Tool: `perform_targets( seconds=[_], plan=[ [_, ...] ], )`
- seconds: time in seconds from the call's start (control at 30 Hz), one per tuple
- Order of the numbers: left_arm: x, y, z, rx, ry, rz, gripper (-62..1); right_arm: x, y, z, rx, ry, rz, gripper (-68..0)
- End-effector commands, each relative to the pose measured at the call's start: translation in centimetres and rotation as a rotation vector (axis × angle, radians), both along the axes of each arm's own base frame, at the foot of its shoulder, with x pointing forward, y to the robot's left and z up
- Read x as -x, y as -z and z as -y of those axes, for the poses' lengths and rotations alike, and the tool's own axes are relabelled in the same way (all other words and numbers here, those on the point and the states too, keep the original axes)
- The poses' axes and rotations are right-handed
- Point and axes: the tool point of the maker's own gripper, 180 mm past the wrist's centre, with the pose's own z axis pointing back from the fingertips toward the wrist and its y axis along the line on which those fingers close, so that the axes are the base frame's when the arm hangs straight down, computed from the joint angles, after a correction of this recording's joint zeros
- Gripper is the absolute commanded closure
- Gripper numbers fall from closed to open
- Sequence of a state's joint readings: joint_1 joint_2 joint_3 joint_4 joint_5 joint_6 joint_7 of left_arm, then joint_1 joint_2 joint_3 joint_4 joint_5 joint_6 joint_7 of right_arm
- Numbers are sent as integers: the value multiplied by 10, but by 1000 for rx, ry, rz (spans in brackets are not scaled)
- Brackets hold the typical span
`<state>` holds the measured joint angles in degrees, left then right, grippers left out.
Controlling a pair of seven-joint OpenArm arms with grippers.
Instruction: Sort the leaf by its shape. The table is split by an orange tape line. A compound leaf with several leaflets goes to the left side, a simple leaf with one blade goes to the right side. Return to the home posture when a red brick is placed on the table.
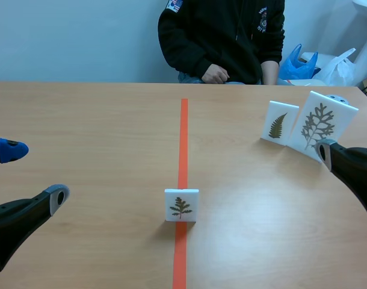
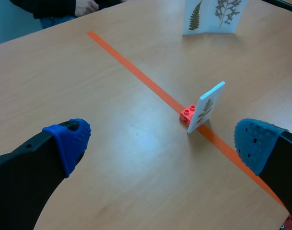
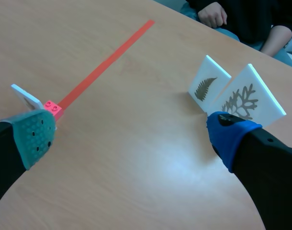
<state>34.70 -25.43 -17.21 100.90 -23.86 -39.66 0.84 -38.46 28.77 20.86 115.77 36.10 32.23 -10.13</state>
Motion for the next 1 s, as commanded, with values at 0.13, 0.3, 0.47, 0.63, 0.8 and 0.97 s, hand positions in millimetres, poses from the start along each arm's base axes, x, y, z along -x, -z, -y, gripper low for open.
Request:
perform_targets(
  seconds=[0.13, 0.3, 0.47, 0.63, 0.8, 0.97],
  plan=[
    [-2, -6, 0, 12, 5, 21, -623, -3, -7, -4, 65, -76, 9, -679],
    [-2, -6, 0, 12, 5, 21, -623, 0, 1, -15, 102, -159, -21, -679],
    [-2, -6, 0, 12, 5, 21, -623, 2, 17, -29, 103, -224, -53, -679],
    [-2, -7, 0, 12, 5, 22, -623, -3, 36, -39, 72, -255, -75, -679],
    [-2, -7, 0, 13, 5, 23, -623, -10, 56, -54, 52, -301, -86, -679],
    [-2, -7, 1, 14, 5, 24, -623, -17, 79, -70, 41, -341, -101, -679]
  ],
)
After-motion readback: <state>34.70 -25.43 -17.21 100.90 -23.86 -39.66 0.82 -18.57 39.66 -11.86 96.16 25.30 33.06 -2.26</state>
